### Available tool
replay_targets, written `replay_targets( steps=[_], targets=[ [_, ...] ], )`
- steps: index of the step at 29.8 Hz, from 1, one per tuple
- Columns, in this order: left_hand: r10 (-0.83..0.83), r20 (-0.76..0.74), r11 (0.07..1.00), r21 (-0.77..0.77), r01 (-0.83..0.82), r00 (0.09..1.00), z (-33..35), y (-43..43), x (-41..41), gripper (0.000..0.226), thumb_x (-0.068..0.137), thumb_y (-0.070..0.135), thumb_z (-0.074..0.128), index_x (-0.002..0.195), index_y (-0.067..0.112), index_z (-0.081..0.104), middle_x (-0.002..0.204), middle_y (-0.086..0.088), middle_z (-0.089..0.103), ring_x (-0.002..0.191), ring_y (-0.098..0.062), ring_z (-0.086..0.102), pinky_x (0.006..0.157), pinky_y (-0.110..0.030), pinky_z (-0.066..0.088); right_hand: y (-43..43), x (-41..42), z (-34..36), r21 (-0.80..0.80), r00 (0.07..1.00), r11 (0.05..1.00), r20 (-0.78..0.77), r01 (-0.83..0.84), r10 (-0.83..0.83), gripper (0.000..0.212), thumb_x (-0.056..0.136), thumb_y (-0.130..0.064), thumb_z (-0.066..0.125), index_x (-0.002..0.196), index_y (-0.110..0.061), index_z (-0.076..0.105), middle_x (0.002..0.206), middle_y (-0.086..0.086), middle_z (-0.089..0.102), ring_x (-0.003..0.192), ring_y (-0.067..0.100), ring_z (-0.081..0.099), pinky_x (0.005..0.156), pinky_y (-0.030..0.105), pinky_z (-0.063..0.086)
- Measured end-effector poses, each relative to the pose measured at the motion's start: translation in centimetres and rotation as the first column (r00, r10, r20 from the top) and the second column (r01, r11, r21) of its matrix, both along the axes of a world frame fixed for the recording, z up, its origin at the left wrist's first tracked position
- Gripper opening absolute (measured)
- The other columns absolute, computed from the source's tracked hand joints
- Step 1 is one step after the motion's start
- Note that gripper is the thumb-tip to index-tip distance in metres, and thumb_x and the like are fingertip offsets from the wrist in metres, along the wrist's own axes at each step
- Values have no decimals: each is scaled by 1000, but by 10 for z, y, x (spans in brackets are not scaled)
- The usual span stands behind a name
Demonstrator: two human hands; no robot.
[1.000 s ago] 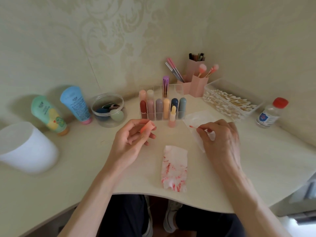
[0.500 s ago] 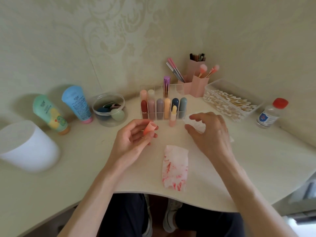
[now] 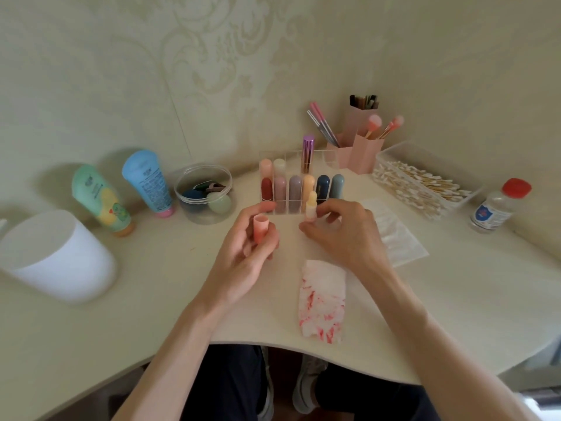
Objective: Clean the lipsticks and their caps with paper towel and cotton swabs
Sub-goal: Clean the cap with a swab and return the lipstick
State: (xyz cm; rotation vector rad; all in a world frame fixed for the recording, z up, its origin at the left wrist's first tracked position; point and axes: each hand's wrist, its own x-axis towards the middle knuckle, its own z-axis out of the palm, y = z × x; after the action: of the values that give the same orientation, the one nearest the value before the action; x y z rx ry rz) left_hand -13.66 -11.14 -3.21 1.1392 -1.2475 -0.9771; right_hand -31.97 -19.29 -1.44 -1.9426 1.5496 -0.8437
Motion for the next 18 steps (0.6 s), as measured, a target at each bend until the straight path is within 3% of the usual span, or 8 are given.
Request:
replay_targets(
  steps=[3,7,10,13,16,18],
  targets=[
    [47,30,999,-29,-46,998,4,2,0,30,100,16,67,129,22,66,82,-22,31,74,-38,37,70,-42,37,9,1,-3,-44,967,978,143,-205,210,14,83,-26,88,93,-26,78,82,-16,74,76,0,68,66,8,43],
    [76,40,996,-55,-74,996,6,3,0,26,97,25,71,123,27,73,78,-23,32,71,-43,34,67,-37,32,16,3,-8,-86,903,923,191,-375,384,12,84,-23,87,94,-28,81,79,-17,75,74,6,68,64,11,42],
    [72,22,996,-48,-71,997,4,3,-1,23,98,29,69,119,24,76,76,-28,49,71,-42,32,68,-35,31,17,3,-9,-86,868,891,205,-445,453,13,87,-20,85,95,-29,82,77,-20,72,68,6,60,63,13,40],
    [71,10,996,-55,-71,997,4,3,-1,21,98,29,69,114,20,78,82,-20,70,73,-35,43,76,-29,42,16,3,-11,-92,859,873,155,-479,488,8,91,-23,82,95,-30,83,75,-20,69,67,8,54,62,14,37],
    [152,44,987,-62,-149,987,4,4,-1,17,93,29,75,106,21,81,74,-28,56,71,-43,40,72,-29,38,17,3,-11,-108,861,876,158,-471,483,9,90,-28,82,99,-30,82,81,-17,72,71,13,60,63,16,39],
    [206,44,977,-72,-202,978,5,5,1,15,88,31,81,99,22,82,70,-29,46,70,-36,40,72,-32,33,18,3,-11,-148,873,888,169,-436,457,12,88,-29,85,99,-28,82,83,-17,74,76,15,64,64,15,41]
  ],
)
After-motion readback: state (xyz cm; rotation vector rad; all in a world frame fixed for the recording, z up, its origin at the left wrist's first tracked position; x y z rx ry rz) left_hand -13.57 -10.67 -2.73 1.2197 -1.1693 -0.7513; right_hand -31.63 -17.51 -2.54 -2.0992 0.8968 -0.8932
